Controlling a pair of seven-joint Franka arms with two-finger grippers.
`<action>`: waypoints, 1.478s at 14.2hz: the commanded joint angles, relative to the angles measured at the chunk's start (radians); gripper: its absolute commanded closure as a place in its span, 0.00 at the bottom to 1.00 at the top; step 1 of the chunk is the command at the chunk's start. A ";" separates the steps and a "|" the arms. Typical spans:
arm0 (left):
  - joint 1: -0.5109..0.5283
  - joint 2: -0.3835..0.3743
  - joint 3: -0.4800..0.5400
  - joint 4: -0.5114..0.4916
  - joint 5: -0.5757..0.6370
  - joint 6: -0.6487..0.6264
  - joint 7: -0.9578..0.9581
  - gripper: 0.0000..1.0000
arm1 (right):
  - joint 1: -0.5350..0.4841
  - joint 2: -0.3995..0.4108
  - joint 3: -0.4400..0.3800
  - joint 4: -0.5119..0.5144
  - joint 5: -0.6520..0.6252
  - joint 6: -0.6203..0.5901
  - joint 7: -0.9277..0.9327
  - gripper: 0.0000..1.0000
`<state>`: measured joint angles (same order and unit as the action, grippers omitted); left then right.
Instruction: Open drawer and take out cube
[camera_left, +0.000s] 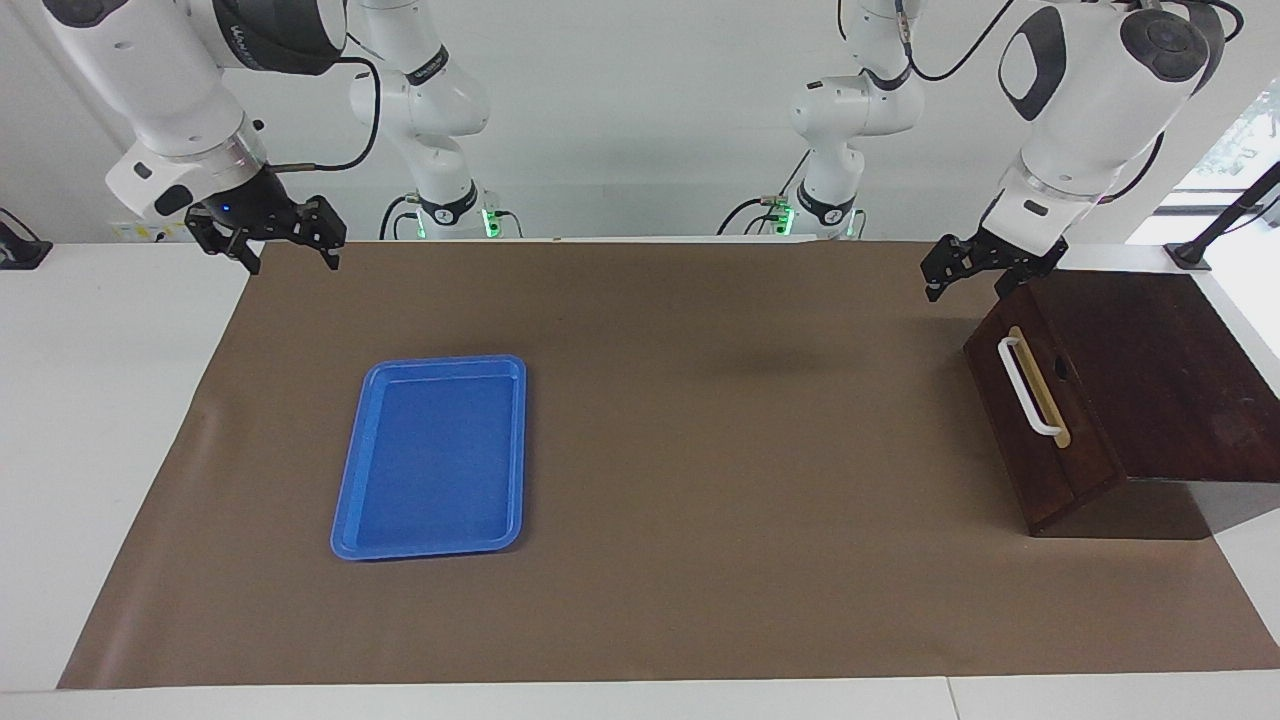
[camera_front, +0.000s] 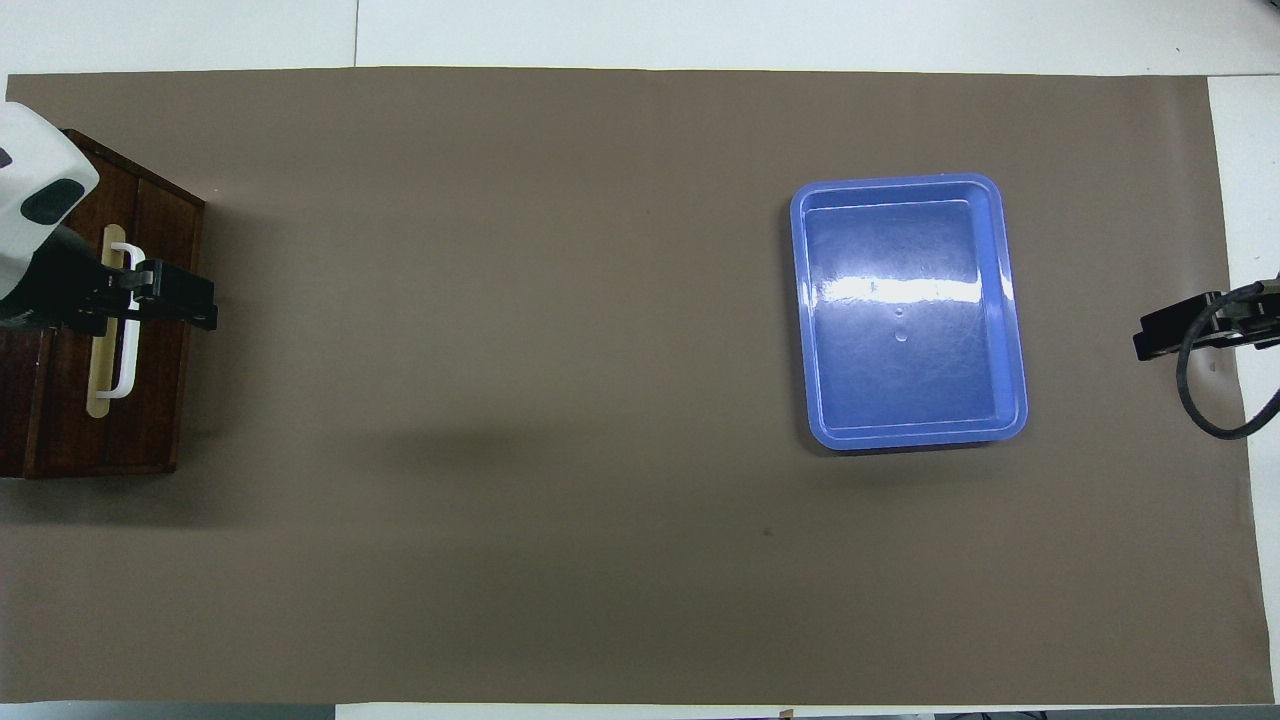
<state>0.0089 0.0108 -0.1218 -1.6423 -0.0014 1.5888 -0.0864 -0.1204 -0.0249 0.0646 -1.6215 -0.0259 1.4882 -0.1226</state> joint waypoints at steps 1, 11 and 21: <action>0.008 0.005 -0.002 0.012 -0.019 0.002 0.016 0.00 | -0.011 -0.016 0.012 -0.017 -0.014 0.006 0.018 0.00; -0.001 -0.045 -0.004 -0.036 -0.006 0.056 0.002 0.00 | -0.010 -0.016 0.012 -0.017 -0.014 0.006 0.018 0.00; 0.026 0.010 -0.007 -0.315 0.401 0.475 -0.004 0.00 | -0.011 -0.016 0.012 -0.018 -0.003 0.003 0.011 0.00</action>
<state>0.0110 0.0007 -0.1308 -1.8837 0.3137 1.9532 -0.0873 -0.1204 -0.0250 0.0647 -1.6215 -0.0259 1.4882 -0.1226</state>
